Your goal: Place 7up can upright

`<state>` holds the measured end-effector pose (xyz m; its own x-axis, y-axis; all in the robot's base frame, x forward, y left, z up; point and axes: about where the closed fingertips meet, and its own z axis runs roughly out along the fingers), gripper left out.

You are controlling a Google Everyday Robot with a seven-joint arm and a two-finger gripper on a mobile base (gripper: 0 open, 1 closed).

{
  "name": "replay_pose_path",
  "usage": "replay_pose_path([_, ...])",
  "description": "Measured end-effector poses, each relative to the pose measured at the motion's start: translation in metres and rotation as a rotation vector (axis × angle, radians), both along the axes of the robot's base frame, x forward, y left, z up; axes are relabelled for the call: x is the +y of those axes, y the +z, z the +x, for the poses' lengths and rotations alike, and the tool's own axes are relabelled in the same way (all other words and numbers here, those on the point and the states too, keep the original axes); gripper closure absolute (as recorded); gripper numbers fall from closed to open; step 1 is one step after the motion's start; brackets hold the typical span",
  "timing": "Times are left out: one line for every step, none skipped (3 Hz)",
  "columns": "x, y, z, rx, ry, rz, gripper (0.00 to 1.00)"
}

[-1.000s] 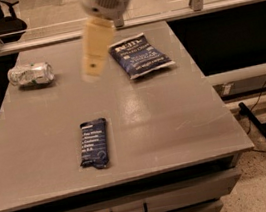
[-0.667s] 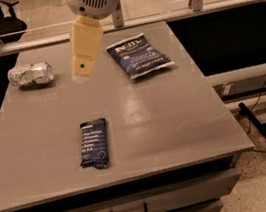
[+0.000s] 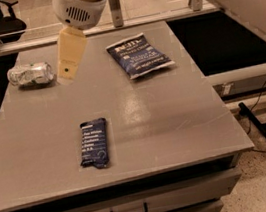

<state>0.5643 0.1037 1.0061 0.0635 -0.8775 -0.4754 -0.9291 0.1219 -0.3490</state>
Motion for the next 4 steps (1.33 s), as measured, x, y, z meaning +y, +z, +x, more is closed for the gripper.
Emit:
replay_pose_path([0.044, -0.025, 0.049, 0.005, -0.028, 0.058, 0.00])
replay_pose_path([0.096, -0.056, 0.096, 0.031, -0.063, 0.084, 0.00])
replay_pose_path([0.140, -0.085, 0.129, 0.080, -0.111, 0.078, 0.00])
replay_pose_path([0.174, -0.111, 0.145, 0.123, -0.150, 0.035, 0.00])
